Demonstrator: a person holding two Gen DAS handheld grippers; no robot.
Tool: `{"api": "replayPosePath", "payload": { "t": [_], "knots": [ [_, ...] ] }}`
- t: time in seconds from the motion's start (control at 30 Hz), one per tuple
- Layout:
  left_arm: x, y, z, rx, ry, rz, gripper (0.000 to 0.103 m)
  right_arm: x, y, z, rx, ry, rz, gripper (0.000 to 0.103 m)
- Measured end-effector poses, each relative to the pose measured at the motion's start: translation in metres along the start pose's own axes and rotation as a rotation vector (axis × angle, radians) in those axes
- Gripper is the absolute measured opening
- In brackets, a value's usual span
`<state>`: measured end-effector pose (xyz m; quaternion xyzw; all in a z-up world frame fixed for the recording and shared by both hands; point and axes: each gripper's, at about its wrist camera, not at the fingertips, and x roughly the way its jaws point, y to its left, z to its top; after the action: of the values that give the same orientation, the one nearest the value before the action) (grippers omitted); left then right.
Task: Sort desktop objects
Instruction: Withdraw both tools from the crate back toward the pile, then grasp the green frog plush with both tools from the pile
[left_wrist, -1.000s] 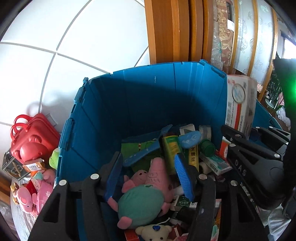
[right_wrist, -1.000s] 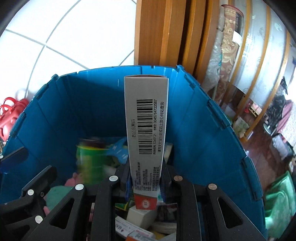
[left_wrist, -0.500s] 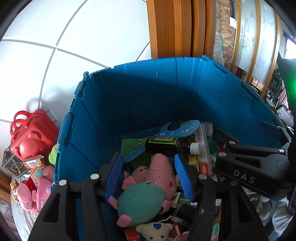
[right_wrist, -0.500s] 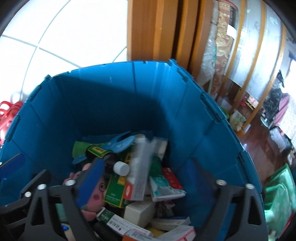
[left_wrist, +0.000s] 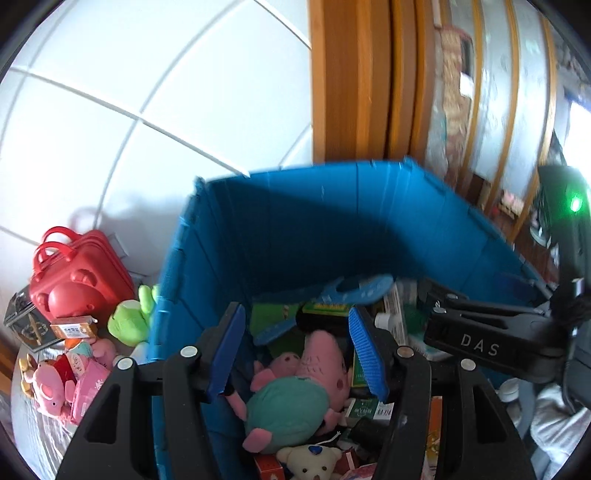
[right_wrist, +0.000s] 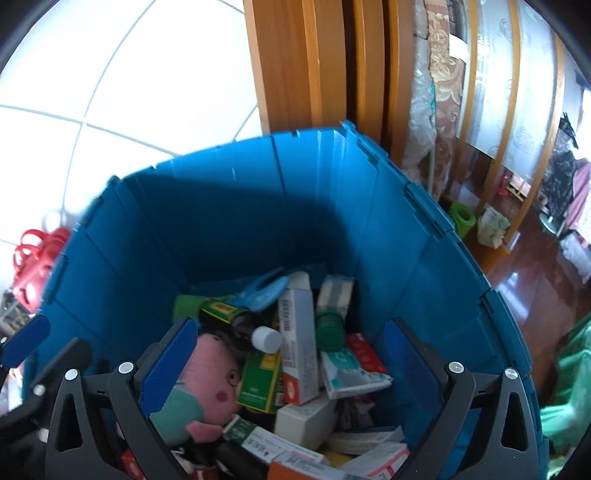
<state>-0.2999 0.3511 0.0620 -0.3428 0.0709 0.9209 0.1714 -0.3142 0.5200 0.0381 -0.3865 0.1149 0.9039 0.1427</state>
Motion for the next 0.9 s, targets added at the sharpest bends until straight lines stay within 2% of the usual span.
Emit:
{"api": "replayPosePath", "payload": {
  "t": [0.13,0.2,0.23,0.27,0.33,0.47,0.67,0.9],
  "knots": [
    [-0.03,0.015,0.004,-0.025,-0.05,-0.009,0.058,-0.014,0.001,0.001,0.001,-0.052,0.019,0.103],
    [-0.05,0.024,0.004,-0.015,-0.096,0.01,0.065,-0.021,0.003,0.002,-0.001,-0.073,0.039,0.103],
    [-0.06,0.03,0.004,-0.008,-0.122,0.017,0.075,-0.025,0.003,0.001,-0.001,-0.081,0.055,0.103],
    [-0.072,0.037,0.002,-0.003,-0.155,0.03,0.079,-0.03,0.005,0.001,-0.003,-0.088,0.068,0.103],
    [-0.094,0.052,-0.004,0.011,-0.215,0.065,0.079,-0.044,0.011,-0.001,-0.011,-0.111,0.098,0.103],
    [-0.122,0.092,-0.023,-0.009,-0.272,0.127,0.079,-0.086,0.039,-0.01,-0.051,-0.192,0.146,0.103],
    [-0.142,0.167,-0.067,-0.075,-0.263,0.23,0.079,-0.147,0.101,-0.035,-0.157,-0.283,0.276,0.103],
    [-0.157,0.269,-0.13,-0.169,-0.197,0.345,0.079,-0.191,0.183,-0.071,-0.253,-0.318,0.388,0.103]
  ]
}}
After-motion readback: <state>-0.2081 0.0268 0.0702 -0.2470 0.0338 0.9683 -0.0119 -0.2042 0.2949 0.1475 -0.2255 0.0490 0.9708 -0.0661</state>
